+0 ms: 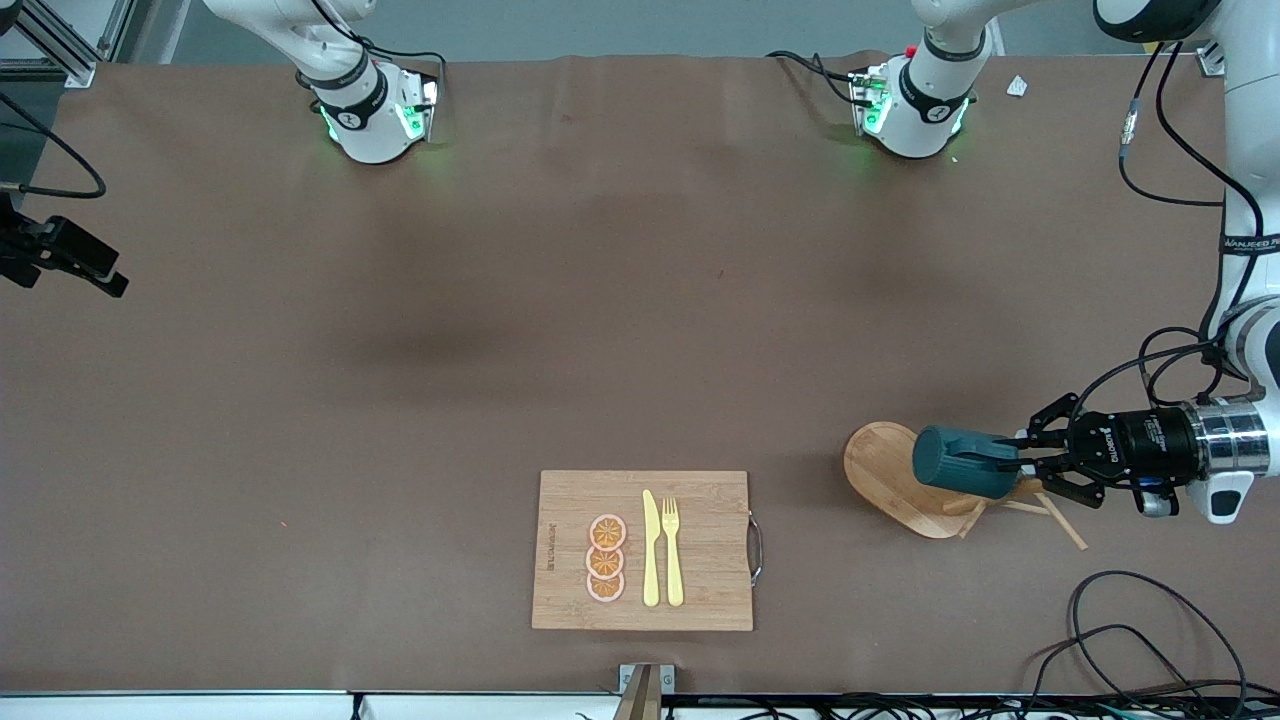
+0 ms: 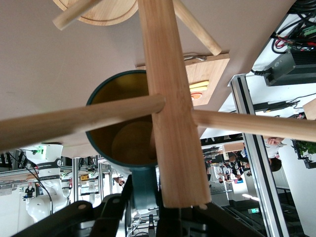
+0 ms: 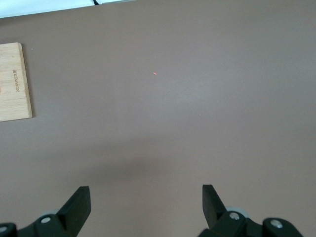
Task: Pass cup and hang on rack
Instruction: 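Hang the mug handle onto a rack peg with the left gripper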
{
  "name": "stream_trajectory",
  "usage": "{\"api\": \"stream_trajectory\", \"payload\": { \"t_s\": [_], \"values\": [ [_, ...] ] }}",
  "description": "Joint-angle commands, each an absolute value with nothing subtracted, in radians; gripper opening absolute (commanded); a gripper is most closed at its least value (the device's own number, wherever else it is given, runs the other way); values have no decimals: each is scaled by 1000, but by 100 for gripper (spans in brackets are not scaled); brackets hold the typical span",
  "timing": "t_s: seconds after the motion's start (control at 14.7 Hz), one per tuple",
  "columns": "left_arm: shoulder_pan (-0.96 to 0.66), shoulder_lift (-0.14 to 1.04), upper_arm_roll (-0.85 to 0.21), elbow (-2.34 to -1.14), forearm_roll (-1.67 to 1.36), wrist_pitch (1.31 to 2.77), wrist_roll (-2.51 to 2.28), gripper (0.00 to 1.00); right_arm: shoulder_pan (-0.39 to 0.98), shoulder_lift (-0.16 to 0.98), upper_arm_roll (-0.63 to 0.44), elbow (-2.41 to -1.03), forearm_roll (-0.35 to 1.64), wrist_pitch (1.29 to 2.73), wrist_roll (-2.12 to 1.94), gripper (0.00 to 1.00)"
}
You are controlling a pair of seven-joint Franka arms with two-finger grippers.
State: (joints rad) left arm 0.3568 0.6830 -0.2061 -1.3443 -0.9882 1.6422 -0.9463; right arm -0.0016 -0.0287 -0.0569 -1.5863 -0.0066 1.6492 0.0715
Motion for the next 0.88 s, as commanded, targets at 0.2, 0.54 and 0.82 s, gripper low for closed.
{"api": "stream_trajectory", "payload": {
  "t_s": [0.2, 0.54, 0.82],
  "values": [
    [368, 695, -210, -1325, -997, 1629, -940, 4, -3, -44, -55, -1592, -14, 1657, 75, 100],
    [368, 696, -210, -1318, -997, 1631, -943, 10, -3, -44, -57, -1592, -12, 1655, 75, 100],
    [370, 695, -210, -1318, -1000, 1631, -948, 28, -3, -43, -57, -1594, -12, 1655, 75, 100]
  ]
}}
